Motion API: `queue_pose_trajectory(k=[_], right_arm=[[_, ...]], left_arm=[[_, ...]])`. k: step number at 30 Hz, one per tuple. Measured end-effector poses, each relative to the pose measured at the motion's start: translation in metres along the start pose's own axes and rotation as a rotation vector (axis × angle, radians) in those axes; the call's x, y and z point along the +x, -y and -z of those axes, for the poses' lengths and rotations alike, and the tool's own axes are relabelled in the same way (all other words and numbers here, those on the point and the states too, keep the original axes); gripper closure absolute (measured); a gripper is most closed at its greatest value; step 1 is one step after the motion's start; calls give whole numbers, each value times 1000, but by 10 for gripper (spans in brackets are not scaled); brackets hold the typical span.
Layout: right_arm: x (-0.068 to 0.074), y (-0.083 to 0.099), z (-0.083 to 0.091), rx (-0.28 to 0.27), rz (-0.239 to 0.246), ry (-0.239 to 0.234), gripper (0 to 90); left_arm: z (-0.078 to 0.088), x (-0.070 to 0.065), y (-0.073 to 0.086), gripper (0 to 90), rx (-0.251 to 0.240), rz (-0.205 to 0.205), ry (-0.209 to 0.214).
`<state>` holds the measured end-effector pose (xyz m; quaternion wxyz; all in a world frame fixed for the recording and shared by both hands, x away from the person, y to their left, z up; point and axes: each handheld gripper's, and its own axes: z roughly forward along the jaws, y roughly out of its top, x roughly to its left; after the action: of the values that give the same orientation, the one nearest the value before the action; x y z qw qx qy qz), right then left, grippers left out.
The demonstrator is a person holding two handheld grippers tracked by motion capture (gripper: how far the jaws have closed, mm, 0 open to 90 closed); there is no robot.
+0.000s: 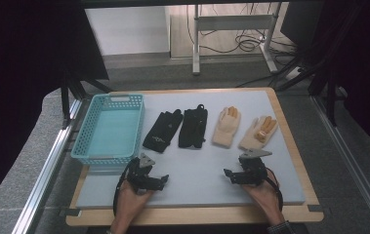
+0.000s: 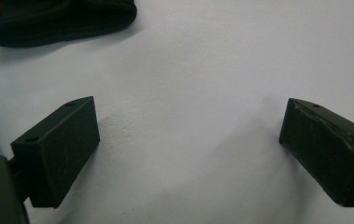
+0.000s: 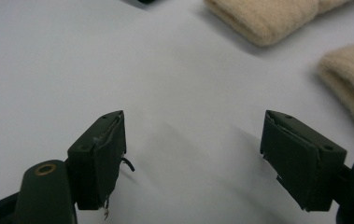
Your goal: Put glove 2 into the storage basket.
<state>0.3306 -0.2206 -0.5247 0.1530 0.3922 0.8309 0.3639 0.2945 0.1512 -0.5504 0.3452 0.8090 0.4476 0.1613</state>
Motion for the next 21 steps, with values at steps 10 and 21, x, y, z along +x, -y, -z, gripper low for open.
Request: queue_pose_trajectory(k=[10, 21], right_arm=[[-4, -25, -7, -24, 31, -17, 307], [-5, -58, -27, -29, 21, -51, 363]], left_arm=[[0, 0, 0, 53, 0, 0, 0], [0, 0, 0, 53, 2, -1, 1]])
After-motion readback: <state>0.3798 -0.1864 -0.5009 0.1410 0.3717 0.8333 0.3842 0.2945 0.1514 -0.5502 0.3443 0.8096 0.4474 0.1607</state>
